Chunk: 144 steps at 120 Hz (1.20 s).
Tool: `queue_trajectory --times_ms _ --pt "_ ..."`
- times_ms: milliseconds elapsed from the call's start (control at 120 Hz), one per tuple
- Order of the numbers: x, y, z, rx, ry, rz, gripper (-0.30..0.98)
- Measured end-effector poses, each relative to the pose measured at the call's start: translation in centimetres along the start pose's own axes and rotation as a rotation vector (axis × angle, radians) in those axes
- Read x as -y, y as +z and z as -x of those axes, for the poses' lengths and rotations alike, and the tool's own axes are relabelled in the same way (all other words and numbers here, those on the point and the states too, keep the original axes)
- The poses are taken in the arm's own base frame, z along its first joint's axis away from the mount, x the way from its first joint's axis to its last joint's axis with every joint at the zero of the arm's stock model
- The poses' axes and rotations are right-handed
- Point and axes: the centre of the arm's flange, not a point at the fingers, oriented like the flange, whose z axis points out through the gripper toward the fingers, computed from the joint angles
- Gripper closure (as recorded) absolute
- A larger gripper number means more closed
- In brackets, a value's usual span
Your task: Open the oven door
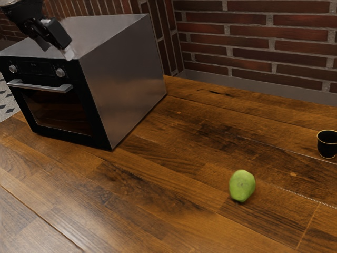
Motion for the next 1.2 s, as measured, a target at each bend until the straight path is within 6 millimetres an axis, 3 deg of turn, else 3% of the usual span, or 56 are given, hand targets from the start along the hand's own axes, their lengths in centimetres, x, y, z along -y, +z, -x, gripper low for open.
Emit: queue_trajectory --times_ms 33,58,108,133,167,200,242,317,417,483,558,667,717,842,975,1200 --pt "2.6 1.6 1.6 -0.007 0.005 0.04 0.01" --pt "6.3 3.1 4.0 -0.006 -0.032 0.052 0.01" --pt "16.1 4.3 11.9 -0.017 -0.182 0.02 0.01" --pt "19.6 4.1 15.7 -0.029 -0.237 -0.009 0.0" --pt "22.1 3.6 18.7 -0.048 -0.258 -0.044 0.0" --pt "22.5 2.9 19.6 -0.076 -0.223 -0.066 0.0" --pt "21.7 2.7 18.7 -0.106 -0.138 -0.077 0.0" --pt "18.9 3.4 14.9 -0.138 0.049 -0.078 0.0" --pt "18.5 4.2 13.7 -0.167 0.198 -0.083 0.0" --pt "19.2 5.6 12.8 -0.17 0.28 -0.076 0.0" --pt "20.6 6.8 10.3 -0.146 0.372 -0.074 0.0" --pt "20.1 8.0 8.3 -0.126 0.48 -0.039 0.0" --pt "20.1 8.6 8.0 -0.114 0.506 -0.021 0.0" --pt "21.9 10.4 8.0 -0.065 0.529 0.005 0.0" --pt "23.9 12.4 6.7 -0.024 0.555 0.002 0.0" --pt "25.3 14.2 5.1 -0.014 0.601 -0.008 0.0"
